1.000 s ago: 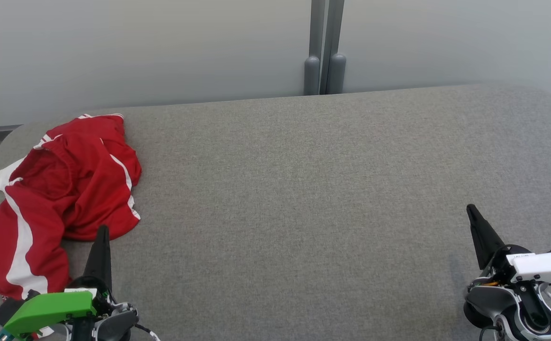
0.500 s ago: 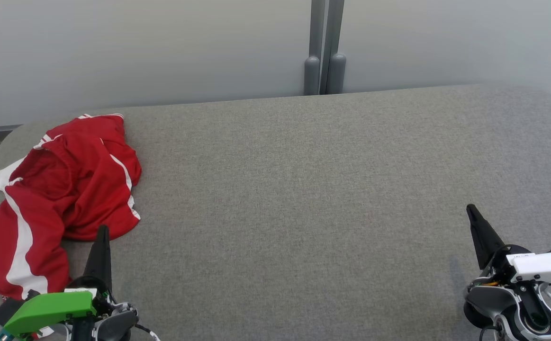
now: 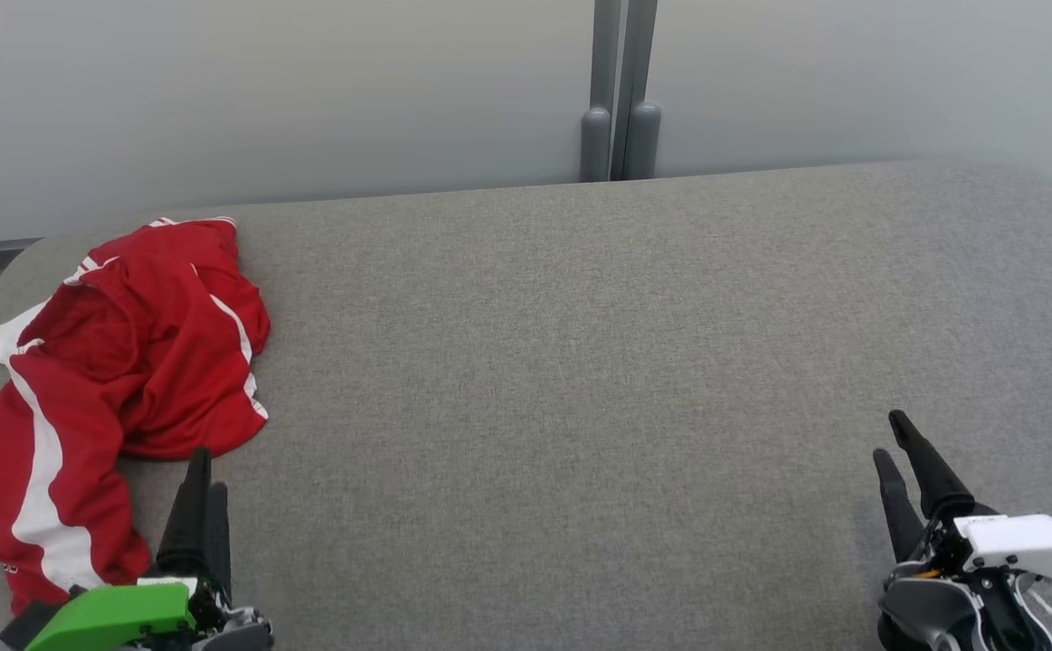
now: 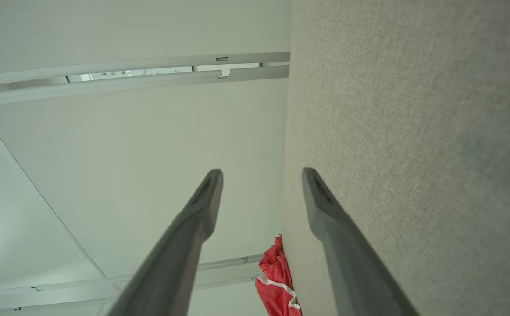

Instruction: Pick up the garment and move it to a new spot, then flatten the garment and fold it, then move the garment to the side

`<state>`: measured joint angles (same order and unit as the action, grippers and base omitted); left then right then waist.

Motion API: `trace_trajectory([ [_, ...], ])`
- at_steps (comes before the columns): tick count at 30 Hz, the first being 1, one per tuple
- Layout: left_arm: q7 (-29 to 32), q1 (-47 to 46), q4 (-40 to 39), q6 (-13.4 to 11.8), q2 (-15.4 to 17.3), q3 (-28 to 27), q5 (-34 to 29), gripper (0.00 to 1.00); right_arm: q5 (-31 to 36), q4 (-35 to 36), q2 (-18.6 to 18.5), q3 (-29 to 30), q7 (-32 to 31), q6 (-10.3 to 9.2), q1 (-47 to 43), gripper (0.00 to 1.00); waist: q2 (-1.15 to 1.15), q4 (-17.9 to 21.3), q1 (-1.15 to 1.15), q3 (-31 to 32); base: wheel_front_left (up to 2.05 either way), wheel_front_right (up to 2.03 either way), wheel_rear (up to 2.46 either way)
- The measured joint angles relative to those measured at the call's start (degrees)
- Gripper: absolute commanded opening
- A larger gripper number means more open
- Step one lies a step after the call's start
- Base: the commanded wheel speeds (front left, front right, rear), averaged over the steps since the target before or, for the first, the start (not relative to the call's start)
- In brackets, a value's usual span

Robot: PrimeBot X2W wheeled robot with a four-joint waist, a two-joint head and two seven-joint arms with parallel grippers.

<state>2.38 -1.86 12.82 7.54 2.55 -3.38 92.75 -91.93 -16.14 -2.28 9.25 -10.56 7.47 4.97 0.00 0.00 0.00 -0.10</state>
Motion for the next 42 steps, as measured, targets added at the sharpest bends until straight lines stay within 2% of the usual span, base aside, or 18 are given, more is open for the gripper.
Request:
trace_trajectory([
  [11,-2.0,1.3,0.7,0.0,-0.2,2.0,-0.9,1.00,1.5,-0.6,0.4,-1.4,3.0,-0.01,-1.5,1.00,0.00,0.0,0.00,0.0,0.00,0.00,0.00],
  [19,-3.6,1.3,0.0,-0.5,-0.2,3.3,-5.5,1.00,6.0,0.5,0.3,-2.0,5.5,-0.01,-2.0,1.00,0.00,0.0,0.00,0.0,0.00,0.00,0.00],
  [29,-5.5,1.2,-2.4,-1.5,-0.2,4.8,-15.8,1.00,16.8,3.4,0.2,-3.4,8.3,-0.01,-2.3,1.00,0.00,0.0,0.00,0.0,0.00,0.00,0.00],
  [32,-6.3,1.0,-3.4,-2.1,-0.2,5.7,-21.6,1.00,22.5,4.9,0.2,-4.0,9.3,-0.01,-2.4,1.00,0.00,-0.1,0.00,0.0,0.00,0.00,0.00],
  [42,-7.9,0.6,-5.2,-4.0,-0.1,8.1,-34.3,1.00,34.3,8.1,0.1,-5.5,11.8,-0.01,-2.8,1.00,0.00,-0.2,0.00,-0.1,0.00,0.00,0.00],
])
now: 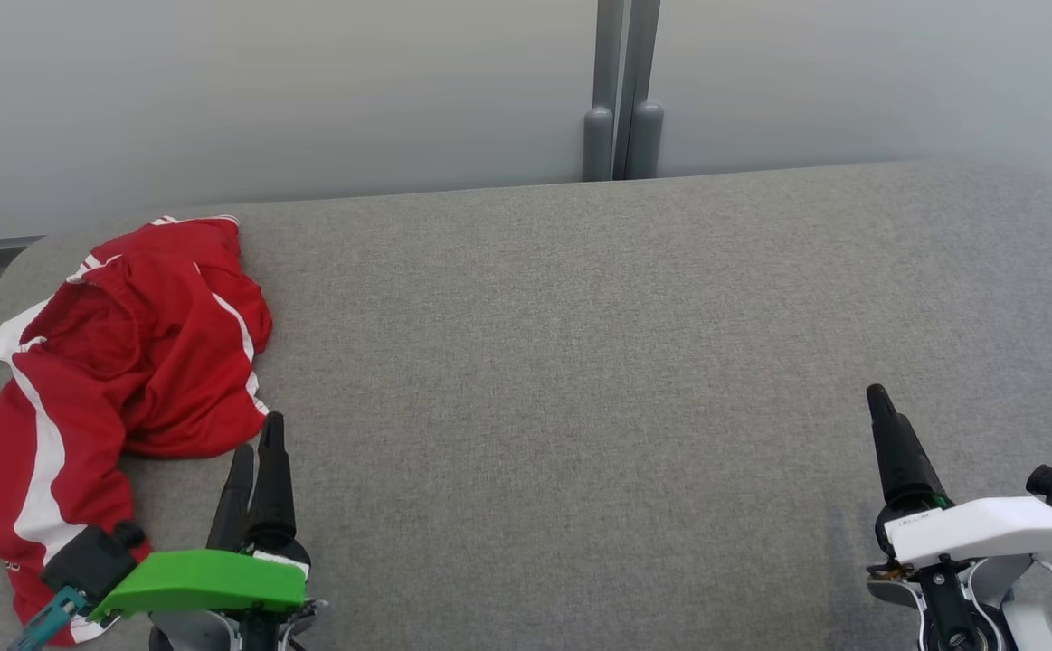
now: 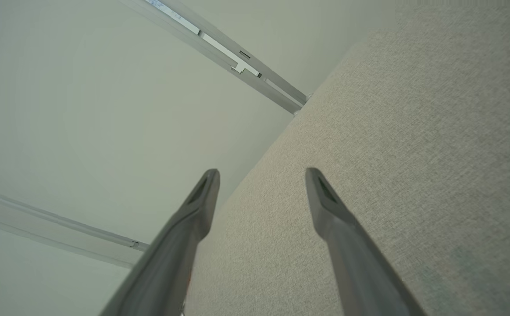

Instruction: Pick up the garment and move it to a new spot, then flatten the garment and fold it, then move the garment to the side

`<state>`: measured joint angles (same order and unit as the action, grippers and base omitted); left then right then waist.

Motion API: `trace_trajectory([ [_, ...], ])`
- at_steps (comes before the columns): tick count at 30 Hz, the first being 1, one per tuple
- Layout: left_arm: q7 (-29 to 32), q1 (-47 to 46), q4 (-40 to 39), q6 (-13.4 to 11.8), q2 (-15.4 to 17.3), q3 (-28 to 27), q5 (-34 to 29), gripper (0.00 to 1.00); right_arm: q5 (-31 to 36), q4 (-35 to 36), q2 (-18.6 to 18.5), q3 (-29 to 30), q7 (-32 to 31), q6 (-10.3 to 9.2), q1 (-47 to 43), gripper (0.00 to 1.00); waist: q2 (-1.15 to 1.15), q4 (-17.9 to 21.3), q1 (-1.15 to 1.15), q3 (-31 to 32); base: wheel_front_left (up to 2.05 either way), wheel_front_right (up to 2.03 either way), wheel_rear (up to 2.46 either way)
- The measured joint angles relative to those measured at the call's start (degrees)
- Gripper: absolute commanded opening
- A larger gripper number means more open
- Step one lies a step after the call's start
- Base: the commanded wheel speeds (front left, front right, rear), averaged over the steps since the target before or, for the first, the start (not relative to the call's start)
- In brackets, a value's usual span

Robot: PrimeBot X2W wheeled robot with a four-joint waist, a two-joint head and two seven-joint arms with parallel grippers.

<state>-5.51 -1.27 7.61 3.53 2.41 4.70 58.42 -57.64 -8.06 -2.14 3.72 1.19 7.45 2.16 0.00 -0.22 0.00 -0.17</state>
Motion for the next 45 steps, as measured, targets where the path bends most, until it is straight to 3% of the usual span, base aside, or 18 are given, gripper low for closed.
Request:
trace_trajectory([
  [20,-2.7,0.8,-0.9,-1.6,0.0,-0.5,-19.5,1.00,17.2,2.2,-0.2,-2.5,4.0,0.01,-1.7,1.00,0.00,-0.2,0.00,0.2,0.00,0.00,0.00],
  [45,-5.7,2.8,0.8,-1.6,0.1,-0.9,-33.9,1.00,33.4,2.6,-0.4,-4.5,8.3,0.01,-3.0,1.00,0.00,-0.4,0.00,0.5,0.00,0.00,0.00],
])
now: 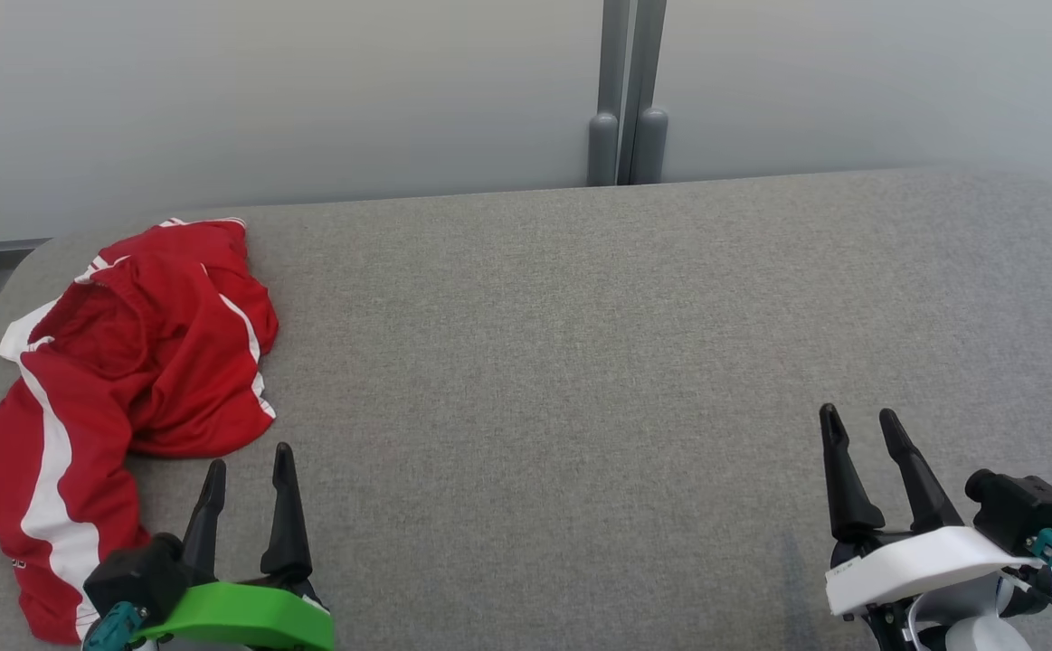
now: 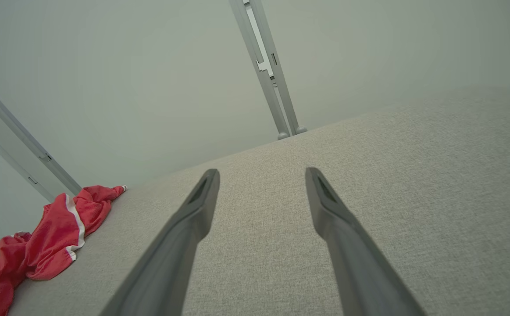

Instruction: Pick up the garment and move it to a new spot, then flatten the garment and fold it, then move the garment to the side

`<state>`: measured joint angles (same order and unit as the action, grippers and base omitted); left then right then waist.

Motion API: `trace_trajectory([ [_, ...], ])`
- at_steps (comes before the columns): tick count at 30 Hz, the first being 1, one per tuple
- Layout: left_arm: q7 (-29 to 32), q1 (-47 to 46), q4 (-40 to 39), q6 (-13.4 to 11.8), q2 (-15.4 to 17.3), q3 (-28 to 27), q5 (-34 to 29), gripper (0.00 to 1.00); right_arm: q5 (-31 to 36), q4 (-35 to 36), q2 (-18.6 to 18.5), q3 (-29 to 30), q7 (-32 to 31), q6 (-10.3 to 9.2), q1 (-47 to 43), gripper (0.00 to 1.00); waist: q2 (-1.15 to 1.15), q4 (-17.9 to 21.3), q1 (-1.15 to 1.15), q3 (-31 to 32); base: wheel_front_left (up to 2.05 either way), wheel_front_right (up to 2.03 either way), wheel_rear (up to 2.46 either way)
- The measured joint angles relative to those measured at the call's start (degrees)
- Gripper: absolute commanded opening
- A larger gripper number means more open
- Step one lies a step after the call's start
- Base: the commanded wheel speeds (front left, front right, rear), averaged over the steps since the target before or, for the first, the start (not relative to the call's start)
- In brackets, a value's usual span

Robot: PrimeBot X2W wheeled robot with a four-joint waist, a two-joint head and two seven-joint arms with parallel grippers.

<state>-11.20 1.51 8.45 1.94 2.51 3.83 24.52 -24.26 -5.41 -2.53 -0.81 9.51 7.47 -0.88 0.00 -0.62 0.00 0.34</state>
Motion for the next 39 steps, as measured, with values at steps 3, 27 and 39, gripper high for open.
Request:
trace_trajectory([
  [3,-0.5,0.0,0.3,0.0,0.0,0.1,-1.3,1.00,1.4,0.0,0.0,-0.3,0.5,0.00,0.0,1.00,0.00,-0.1,0.00,-0.1,0.00,0.00,0.00],
  [27,-2.6,0.2,2.7,-1.2,0.1,0.5,-10.3,1.00,12.7,-0.2,-0.1,-1.5,3.8,0.01,-0.7,1.00,0.00,-0.4,0.00,0.1,0.00,0.00,0.00],
  [39,-3.6,0.2,3.8,-1.4,0.2,0.3,-14.2,1.00,17.7,-0.2,-0.2,-2.1,5.3,0.01,-1.0,1.00,0.00,-0.6,0.00,0.1,0.00,0.00,0.00],
])
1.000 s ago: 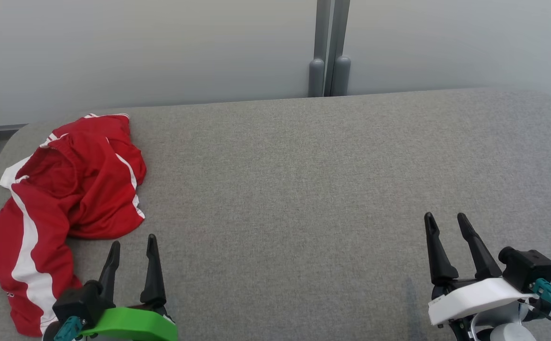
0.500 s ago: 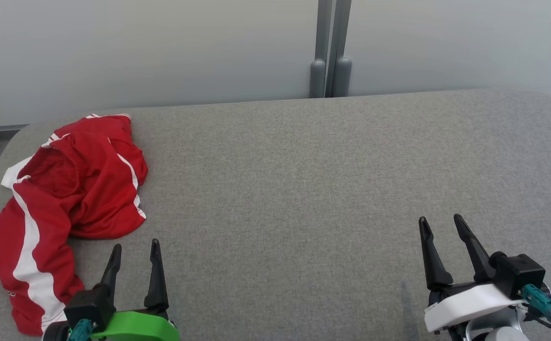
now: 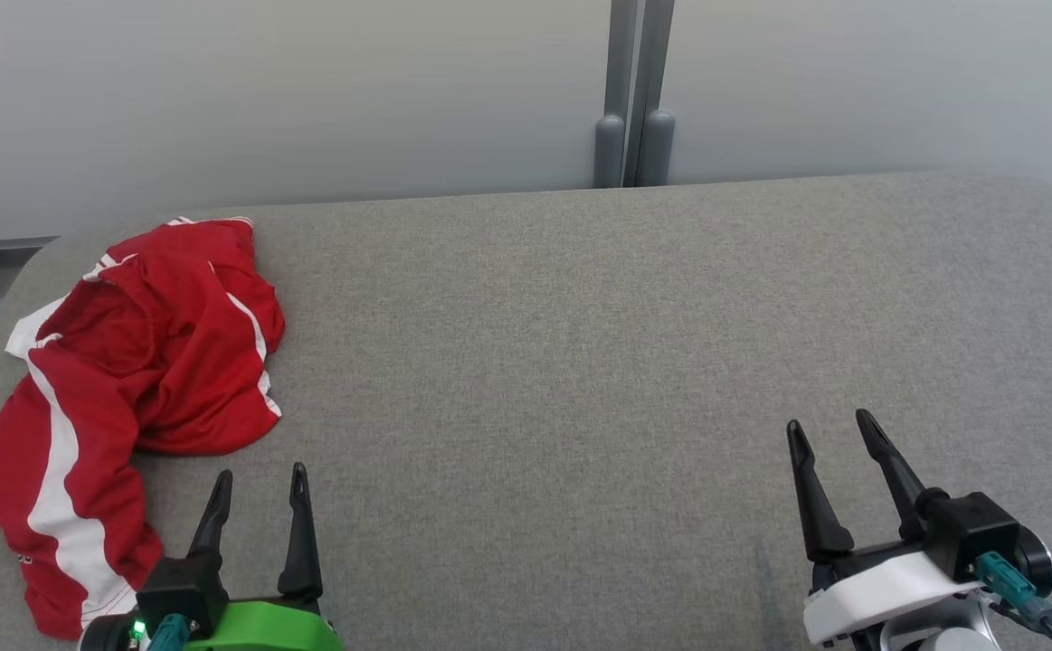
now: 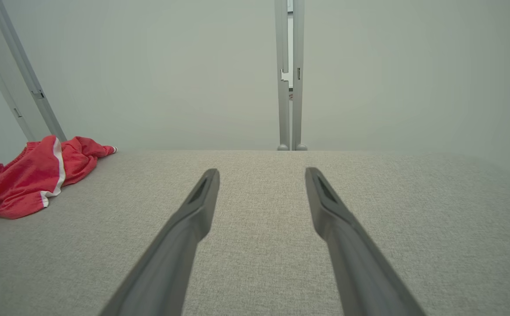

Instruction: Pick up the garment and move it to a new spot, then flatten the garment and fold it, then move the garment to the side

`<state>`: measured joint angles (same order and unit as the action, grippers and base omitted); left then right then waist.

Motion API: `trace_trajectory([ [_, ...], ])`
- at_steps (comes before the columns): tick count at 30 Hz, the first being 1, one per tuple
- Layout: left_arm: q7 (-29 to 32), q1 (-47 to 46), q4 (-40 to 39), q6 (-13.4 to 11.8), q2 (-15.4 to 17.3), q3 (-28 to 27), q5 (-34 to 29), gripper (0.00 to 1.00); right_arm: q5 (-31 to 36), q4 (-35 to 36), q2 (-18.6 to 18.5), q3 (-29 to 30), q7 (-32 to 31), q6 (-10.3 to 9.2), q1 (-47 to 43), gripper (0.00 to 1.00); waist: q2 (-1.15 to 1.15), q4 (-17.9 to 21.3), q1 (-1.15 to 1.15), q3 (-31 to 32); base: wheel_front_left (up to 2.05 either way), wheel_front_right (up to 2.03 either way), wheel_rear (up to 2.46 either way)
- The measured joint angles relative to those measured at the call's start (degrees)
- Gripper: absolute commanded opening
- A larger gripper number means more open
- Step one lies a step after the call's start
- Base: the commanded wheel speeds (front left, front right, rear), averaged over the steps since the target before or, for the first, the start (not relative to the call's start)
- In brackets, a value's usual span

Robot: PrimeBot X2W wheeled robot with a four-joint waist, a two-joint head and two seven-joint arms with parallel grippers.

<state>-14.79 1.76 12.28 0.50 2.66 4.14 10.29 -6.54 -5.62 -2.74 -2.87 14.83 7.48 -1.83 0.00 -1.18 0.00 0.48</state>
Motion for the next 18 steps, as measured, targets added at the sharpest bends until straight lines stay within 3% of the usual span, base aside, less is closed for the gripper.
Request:
trace_trajectory([
  [18,-0.2,0.0,0.9,0.2,0.0,-0.1,0.4,1.00,-0.5,-1.2,0.0,0.3,0.2,0.00,0.0,1.00,0.00,0.1,0.00,0.1,0.00,0.00,0.00],
])
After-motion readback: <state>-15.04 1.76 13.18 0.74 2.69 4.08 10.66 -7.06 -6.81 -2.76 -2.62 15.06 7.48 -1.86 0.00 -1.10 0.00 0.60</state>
